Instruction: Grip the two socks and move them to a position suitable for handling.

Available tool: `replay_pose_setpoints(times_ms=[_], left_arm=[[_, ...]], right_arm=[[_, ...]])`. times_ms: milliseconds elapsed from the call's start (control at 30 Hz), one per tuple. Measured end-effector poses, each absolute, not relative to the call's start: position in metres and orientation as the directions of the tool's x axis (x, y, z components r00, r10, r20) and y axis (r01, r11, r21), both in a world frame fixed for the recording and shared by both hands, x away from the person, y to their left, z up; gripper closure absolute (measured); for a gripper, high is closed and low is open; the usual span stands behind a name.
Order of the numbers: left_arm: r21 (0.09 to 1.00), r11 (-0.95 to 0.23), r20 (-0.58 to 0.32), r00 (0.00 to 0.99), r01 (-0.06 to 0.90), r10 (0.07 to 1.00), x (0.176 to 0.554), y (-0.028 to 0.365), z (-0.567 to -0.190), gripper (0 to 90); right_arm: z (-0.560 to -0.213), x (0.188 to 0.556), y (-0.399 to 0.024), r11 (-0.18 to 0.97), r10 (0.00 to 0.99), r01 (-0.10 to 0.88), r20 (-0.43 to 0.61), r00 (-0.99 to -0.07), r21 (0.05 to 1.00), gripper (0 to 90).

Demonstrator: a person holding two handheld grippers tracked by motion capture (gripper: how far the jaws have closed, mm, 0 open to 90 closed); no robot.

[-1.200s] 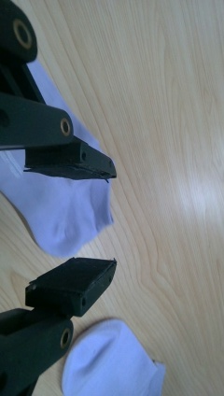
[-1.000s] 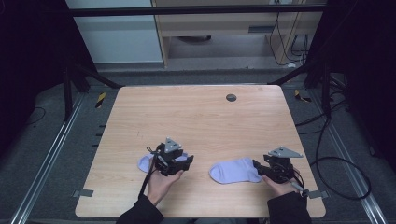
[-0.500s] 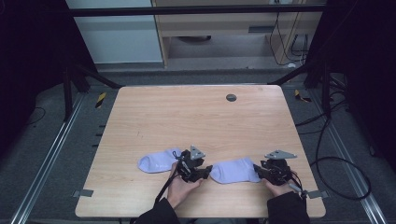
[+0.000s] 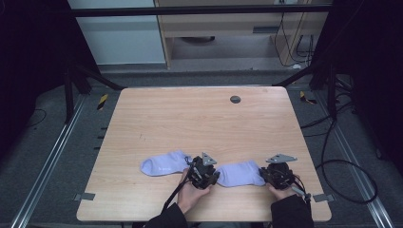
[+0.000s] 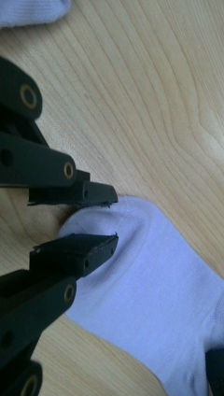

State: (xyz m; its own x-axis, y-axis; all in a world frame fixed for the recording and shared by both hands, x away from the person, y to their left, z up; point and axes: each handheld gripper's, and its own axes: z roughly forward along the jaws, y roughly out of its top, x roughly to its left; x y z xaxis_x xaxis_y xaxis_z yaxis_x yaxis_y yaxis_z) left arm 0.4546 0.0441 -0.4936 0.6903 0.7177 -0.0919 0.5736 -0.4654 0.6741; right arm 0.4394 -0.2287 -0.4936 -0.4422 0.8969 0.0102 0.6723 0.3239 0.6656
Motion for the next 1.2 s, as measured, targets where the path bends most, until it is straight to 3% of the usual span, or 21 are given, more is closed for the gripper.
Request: replay_pose_setpoints(times_ms=[133,200,733,1200], left_arm=[[0.675,-0.457,-0.107,0.689,0.579,0.717,0.456,0.046,-0.493,86.4],[0.679,-0.449,-0.120,0.691,0.581,0.713,0.456,0.047,-0.493,88.2],[0.687,-0.448,-0.116,0.694,0.573,0.710,0.446,0.108,-0.470,88.9],[0.653,-0.476,-0.101,0.691,0.589,0.716,0.436,0.141,-0.477,88.7]], right_arm=[[-0.491,0.439,-0.229,0.319,0.897,0.673,0.017,-0.442,0.667,86.5],[-0.488,0.438,-0.229,0.311,0.897,0.663,0.019,-0.441,0.681,86.6],[-0.459,0.416,-0.192,0.266,0.837,0.556,0.098,-0.539,0.788,86.6],[-0.470,0.407,-0.161,0.314,0.795,0.566,0.115,-0.596,0.762,86.5]])
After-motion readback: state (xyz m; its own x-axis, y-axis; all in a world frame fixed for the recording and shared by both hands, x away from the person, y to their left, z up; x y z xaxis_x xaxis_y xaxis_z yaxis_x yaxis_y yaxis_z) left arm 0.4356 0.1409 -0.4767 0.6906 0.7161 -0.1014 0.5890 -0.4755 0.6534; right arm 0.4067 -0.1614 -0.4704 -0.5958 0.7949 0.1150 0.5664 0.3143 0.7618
